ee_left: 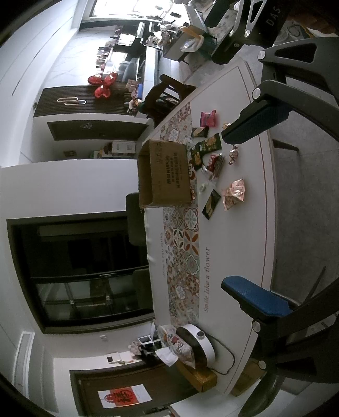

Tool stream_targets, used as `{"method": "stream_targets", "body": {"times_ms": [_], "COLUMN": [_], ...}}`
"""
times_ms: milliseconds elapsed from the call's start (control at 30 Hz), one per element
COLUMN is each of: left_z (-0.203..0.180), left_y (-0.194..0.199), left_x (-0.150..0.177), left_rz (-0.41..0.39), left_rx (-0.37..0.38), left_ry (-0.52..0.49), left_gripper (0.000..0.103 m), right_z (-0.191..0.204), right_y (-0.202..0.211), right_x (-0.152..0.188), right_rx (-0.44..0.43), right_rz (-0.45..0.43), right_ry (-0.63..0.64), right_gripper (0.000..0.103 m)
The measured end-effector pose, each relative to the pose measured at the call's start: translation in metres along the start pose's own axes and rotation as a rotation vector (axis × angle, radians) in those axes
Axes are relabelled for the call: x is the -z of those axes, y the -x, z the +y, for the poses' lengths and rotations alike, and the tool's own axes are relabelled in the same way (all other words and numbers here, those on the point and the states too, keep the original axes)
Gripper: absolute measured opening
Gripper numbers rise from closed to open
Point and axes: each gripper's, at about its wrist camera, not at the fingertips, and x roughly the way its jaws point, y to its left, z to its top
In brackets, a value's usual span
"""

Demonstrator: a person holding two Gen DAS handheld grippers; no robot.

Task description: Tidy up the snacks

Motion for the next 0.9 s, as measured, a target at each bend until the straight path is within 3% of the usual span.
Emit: {"method": "stream_targets", "body": {"times_ms": [700,900], "left_z": [-0.001,-0.006], "left_y": [-0.003,-0.013], "left_x": [0.001,0.017], "left_rz": [0.006,0.047], "left_rx": [0.001,0.012], "left_ry": [-0.002,-0.001], "left_gripper": [0.103,0.103], "right_z": [-0.002,-0.003], "right_y": [-0.007,-0.01], "right_x": [0.0,0.004], "right_rx": [-0.002,-0.007], "right_rz": [0.006,0.023], "right_ry": [0.001,-0.005], "right_gripper": [0.1,0.1]}}
